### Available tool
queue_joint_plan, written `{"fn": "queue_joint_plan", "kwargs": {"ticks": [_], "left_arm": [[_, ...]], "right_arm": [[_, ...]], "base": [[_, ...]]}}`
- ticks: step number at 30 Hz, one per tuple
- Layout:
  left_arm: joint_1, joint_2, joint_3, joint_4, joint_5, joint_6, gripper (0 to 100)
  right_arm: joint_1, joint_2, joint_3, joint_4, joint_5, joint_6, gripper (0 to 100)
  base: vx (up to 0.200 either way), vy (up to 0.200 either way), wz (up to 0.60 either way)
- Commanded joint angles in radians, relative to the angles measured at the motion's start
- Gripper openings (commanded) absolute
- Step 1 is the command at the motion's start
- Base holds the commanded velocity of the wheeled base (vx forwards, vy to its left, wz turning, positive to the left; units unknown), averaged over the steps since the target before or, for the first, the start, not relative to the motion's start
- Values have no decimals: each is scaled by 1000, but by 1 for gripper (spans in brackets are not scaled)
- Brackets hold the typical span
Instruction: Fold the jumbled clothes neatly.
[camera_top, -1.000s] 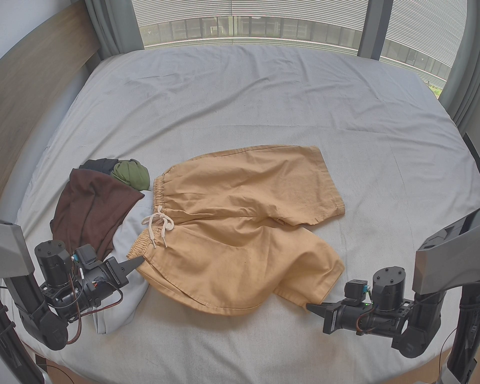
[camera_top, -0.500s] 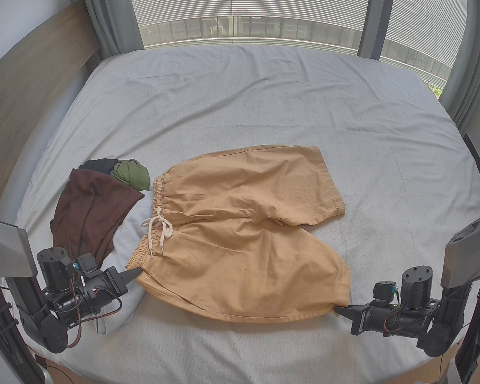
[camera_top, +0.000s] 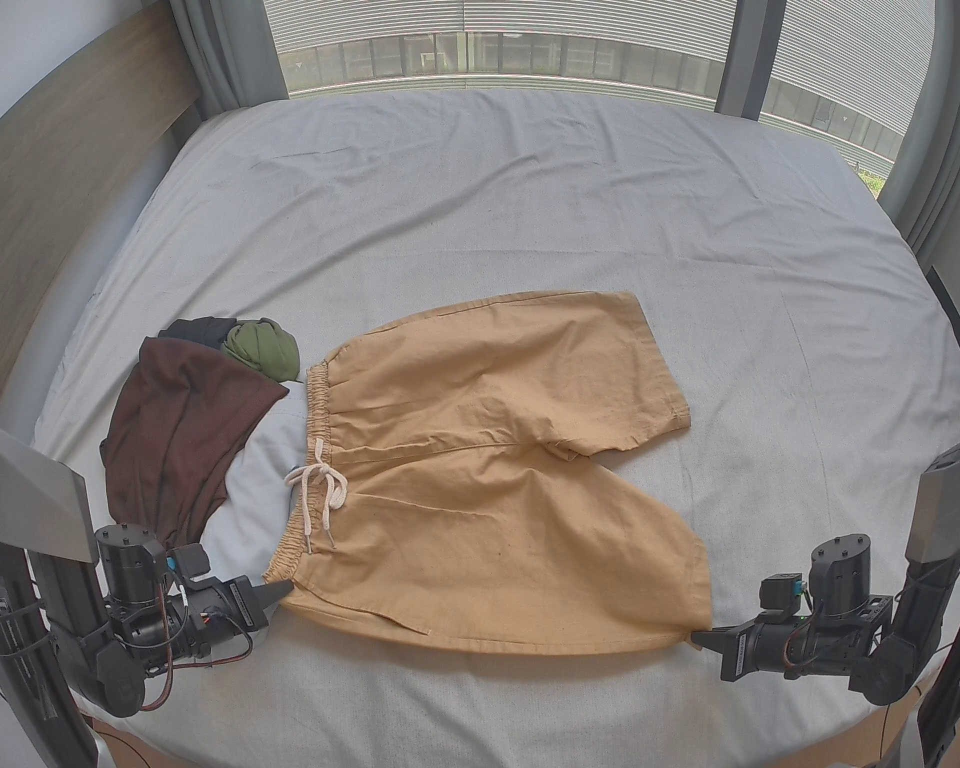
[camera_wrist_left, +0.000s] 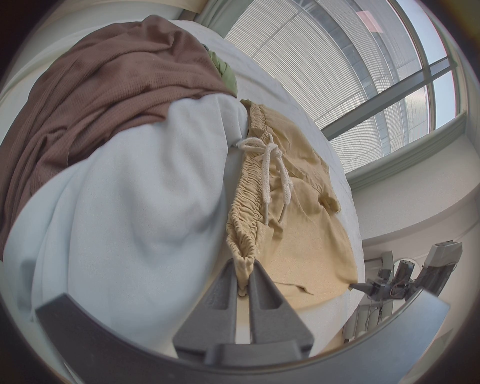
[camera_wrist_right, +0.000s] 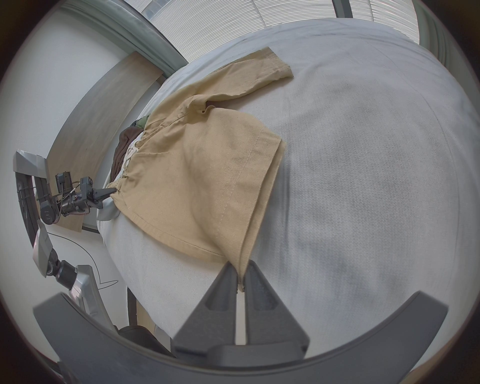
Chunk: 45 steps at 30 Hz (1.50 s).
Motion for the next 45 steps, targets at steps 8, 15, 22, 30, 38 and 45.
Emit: {"fn": "queue_joint_plan", "kwargs": {"ticks": [8, 15, 22, 30, 38, 45], "left_arm": [[7, 32, 46, 2, -16, 56, 0], [6, 32, 46, 0, -17, 58, 0], [20, 28, 46, 0, -24, 58, 0], [23, 3, 45, -3, -27, 53, 100], [12, -158, -32, 0, -39, 16, 100], [-39, -170, -95, 0, -40, 6, 100]], "right_arm": [[-13, -32, 18, 65, 0, -26, 0], [-11, -30, 18, 115, 0, -43, 0], [-7, -24, 18, 104, 1, -42, 0], [-4, -30, 18, 83, 11, -34, 100], [-19, -3, 5, -113, 40, 67, 100], [-18, 126, -34, -254, 40, 146, 100]], "base": [[0, 0, 0], [0, 0, 0], [0, 0, 0], [0, 0, 0], [0, 0, 0], [0, 0, 0]]}}
